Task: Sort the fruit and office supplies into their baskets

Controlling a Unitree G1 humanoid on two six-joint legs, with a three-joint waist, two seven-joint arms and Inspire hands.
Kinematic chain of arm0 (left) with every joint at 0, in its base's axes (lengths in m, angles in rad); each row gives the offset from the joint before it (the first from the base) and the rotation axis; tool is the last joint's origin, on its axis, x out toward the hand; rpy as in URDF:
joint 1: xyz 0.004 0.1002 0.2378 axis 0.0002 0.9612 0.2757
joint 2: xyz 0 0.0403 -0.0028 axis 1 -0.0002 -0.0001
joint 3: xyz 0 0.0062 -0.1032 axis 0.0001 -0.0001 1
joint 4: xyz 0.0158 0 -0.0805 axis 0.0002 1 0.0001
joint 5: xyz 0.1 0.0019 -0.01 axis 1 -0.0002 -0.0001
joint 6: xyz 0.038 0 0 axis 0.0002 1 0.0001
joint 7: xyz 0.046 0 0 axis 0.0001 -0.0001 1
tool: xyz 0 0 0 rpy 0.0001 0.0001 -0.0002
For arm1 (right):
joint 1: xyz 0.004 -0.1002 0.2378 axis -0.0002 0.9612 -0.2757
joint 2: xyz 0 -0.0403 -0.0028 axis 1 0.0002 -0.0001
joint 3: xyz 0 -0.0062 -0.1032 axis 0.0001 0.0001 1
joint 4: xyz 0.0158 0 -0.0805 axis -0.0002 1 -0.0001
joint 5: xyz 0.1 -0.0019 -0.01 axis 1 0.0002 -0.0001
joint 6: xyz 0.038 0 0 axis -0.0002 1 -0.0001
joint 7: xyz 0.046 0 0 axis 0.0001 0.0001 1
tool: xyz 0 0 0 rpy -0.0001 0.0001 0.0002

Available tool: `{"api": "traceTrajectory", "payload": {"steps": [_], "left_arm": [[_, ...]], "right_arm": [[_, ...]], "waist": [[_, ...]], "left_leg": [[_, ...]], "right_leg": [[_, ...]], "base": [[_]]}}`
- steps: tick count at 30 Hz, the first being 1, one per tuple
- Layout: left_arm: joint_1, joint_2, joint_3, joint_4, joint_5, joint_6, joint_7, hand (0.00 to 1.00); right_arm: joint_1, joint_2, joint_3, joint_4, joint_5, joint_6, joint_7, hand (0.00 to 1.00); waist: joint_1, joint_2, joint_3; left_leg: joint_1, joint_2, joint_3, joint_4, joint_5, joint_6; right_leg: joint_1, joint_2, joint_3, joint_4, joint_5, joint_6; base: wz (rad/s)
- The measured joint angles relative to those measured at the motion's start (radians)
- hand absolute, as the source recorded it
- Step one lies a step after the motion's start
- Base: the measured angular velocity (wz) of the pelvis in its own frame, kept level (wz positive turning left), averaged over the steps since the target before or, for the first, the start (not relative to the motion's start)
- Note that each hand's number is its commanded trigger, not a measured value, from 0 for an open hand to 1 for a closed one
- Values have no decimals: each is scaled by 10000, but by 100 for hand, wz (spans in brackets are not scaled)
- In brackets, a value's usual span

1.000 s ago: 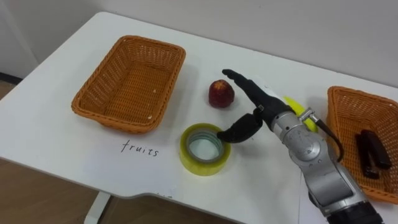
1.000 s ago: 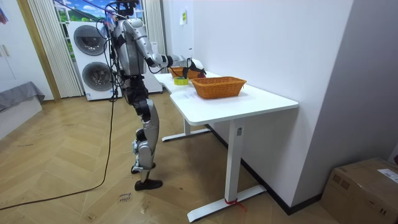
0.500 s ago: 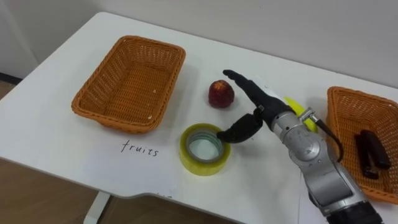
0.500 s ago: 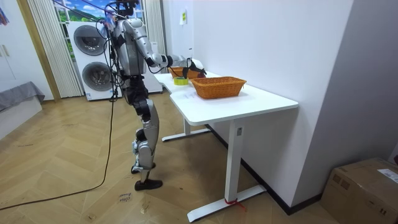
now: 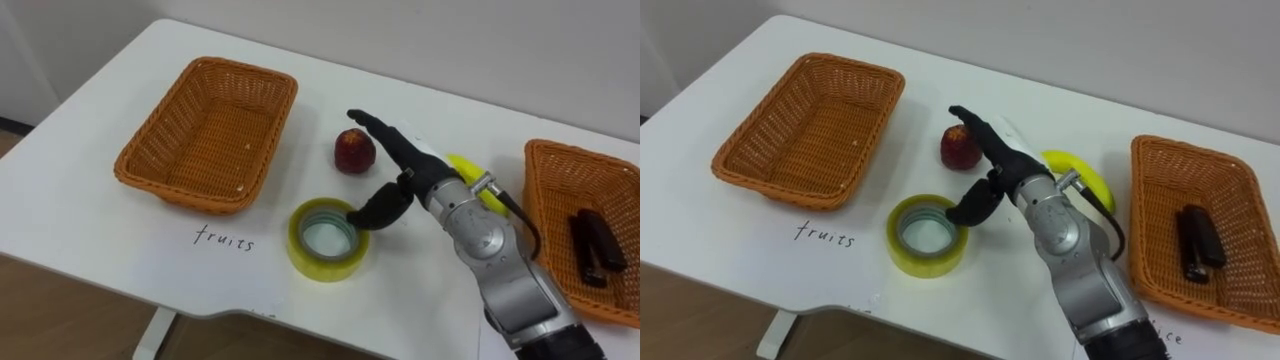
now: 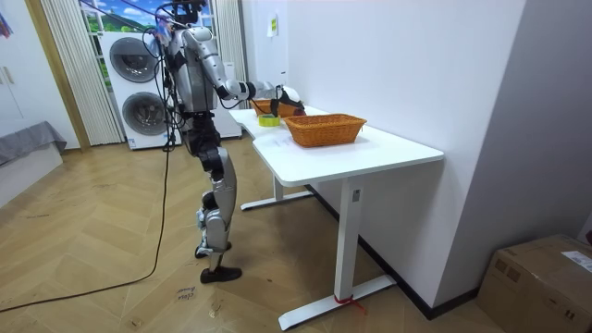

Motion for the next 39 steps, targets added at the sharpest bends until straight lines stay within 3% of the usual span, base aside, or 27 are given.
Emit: {"api": "traceTrajectory", "payload": {"steps": [7, 21, 31, 39], "left_arm": [[-4, -52, -3, 0, 6, 10, 4, 0], [-28, -174, -76, 3, 20, 61, 9, 0], [-55, -177, -107, 2, 12, 41, -20, 0], [-33, -194, -185, 2, 409, 43, -97, 0]], "right_arm": [[0, 18, 10, -107, -268, 160, 3, 0], [-34, 105, 11, -310, -458, 220, -5, 0], [-33, 723, 27, -942, -580, 211, 10, 0], [-29, 641, 195, -940, -665, 225, 176, 0]], "waist": [[-3, 142, -18], [80, 137, -32], [123, 180, -2], [216, 179, -3]], "left_leg": [[-5, -2, 6, -25, 2, -3], [-30, -2, 33, -1, 5, -1], [-32, -3, 36, -21, 5, -1], [-53, -5, 26, -12, 4, -1]], "right_leg": [[-16, -3, -6, 11, 0, 0], [-52, -22, -139, 3, 0, 1], [-38, -29, -143, -4, 0, 1], [-43, -26, -154, -4, 0, 1]], "base": [[0], [0], [0], [0]]}}
